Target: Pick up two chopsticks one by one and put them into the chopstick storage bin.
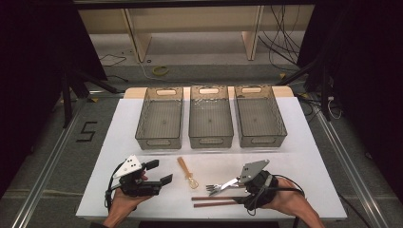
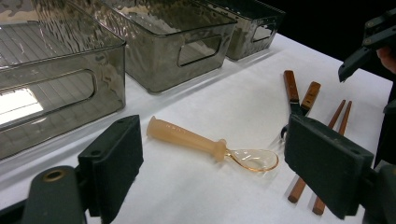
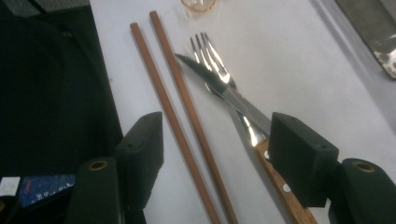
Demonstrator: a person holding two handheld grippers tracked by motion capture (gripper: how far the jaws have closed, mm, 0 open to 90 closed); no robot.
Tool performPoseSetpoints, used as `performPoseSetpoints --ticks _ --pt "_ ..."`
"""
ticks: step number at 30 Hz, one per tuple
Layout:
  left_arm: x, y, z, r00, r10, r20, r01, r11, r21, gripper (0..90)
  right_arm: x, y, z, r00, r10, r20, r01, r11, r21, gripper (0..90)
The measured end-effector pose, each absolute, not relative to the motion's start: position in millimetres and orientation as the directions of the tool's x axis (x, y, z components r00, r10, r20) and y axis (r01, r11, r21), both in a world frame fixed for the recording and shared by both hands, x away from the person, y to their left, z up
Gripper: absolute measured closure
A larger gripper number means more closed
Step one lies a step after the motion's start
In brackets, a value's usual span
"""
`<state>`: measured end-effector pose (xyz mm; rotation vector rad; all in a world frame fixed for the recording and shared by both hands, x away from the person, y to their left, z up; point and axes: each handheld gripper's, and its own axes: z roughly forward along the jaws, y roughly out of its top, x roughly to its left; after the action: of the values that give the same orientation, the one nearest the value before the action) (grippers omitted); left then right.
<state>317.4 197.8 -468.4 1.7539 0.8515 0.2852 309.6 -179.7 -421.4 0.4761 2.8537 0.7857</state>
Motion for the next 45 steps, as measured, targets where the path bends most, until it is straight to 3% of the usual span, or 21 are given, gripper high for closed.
performPoseSetpoints --ticks 15,29,45 --pt "317 198 -469 0.714 0.667 -0.214 0.401 -0.140 0.905 18.8 303 -167 -440 -0.976 0.201 -0.085 0.154 0.908 0.389 59.9" --pt "318 197 -469 0.716 0.665 -0.214 0.403 -0.142 0.904 18.7 310 -161 -452 -0.982 0.182 -0.050 0.158 0.938 0.309 71.7" --pt "318 197 -469 0.717 0.664 -0.212 0.402 -0.145 0.904 18.9 313 -154 -459 -0.991 0.128 -0.047 0.113 0.965 0.236 79.4"
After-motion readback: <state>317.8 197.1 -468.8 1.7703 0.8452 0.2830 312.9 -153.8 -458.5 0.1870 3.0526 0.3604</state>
